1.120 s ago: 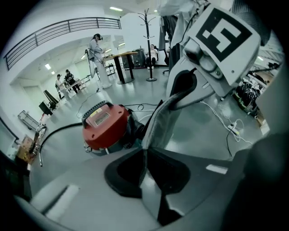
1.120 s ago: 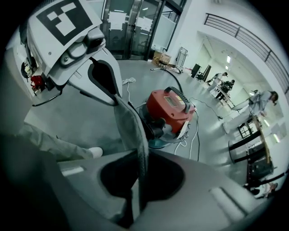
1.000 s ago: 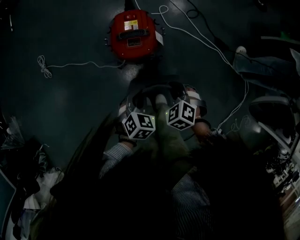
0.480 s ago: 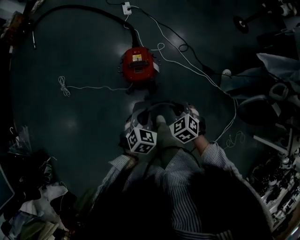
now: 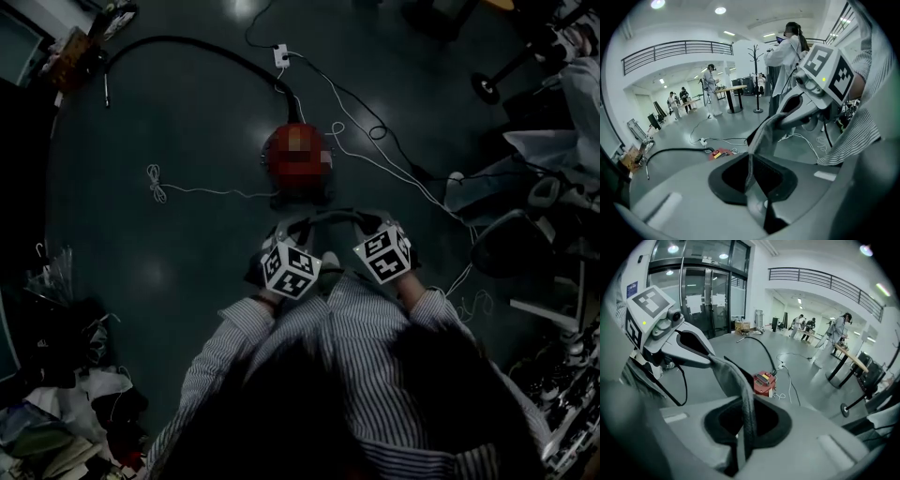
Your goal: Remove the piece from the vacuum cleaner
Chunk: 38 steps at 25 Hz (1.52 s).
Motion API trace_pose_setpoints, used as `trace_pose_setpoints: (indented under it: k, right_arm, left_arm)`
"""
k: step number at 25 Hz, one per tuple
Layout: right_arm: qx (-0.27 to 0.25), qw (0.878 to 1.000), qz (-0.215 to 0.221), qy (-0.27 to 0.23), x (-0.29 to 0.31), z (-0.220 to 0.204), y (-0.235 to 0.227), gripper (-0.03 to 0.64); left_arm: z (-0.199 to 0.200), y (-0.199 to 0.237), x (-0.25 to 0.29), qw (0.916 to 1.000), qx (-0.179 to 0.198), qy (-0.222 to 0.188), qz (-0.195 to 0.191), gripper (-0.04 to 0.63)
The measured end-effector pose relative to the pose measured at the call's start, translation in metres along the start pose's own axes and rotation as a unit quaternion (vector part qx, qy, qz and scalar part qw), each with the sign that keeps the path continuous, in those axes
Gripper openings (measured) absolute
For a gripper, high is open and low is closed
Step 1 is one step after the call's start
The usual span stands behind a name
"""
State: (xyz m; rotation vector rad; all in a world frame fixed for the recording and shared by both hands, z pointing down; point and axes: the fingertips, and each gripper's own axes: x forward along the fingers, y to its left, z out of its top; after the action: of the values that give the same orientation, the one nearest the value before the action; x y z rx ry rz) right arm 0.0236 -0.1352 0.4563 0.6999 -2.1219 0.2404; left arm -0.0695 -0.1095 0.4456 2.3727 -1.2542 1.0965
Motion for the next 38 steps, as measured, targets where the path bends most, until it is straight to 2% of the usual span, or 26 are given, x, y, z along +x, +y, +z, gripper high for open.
trace_pose_setpoints:
  k: [3,5,15,38]
  right_arm:
    - [0.03,0.999,0.02,-0.007,-0.003,0.0,0.012,0.014]
    - [0.032,0.999,0.03,-0.008,-0.004,0.002,0.016,0.014]
    - [0.011,0.999,0.035,-0.007,-0.006,0.011,0.012,0.014]
    - [0.024,0.998,0.054,0.003,0.007,0.01,0.017,0.014]
  left_arm:
    - [-0.002,0.002,-0.01,0.9994,-0.034,-0.005,-0.001,0.031]
    - [-0.003,0.003,-0.015,0.9988,-0.048,-0.008,0.002,0.031]
    - [-0.001,0.003,-0.014,0.9986,-0.052,-0.008,0.007,0.031]
    - [-0.012,0.009,-0.006,0.9976,-0.068,0.005,-0.011,0.029]
